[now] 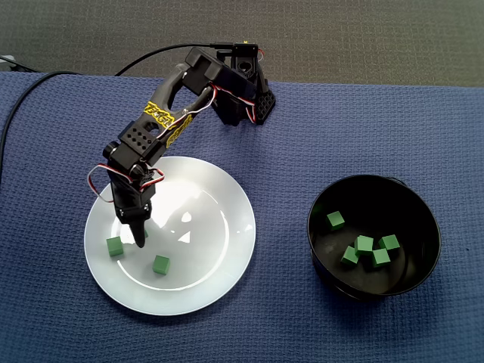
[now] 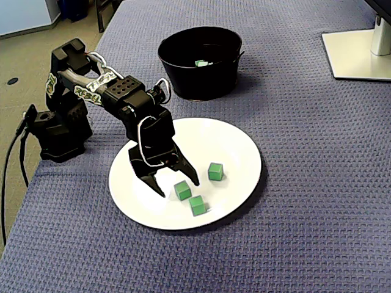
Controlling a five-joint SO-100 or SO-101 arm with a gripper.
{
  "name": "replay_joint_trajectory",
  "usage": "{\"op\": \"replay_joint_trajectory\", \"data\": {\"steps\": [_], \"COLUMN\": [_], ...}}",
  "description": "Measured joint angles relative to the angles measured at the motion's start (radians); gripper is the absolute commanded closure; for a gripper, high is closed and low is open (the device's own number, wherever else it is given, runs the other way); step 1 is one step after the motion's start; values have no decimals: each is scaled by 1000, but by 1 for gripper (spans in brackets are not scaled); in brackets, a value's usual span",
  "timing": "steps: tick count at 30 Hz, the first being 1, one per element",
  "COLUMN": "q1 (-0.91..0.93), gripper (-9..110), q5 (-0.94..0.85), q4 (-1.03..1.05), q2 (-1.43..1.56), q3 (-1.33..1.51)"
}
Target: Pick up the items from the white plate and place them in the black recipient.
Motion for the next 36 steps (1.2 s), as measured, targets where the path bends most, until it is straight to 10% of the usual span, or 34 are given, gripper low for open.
{"op": "replay_joint_trajectory", "data": {"steps": [23,36], "q1": [0,-84], "gripper": [101,102], "q5": [14,192], "q4": [-34,149], "q2": [12,663], "q3": [26,92]}}
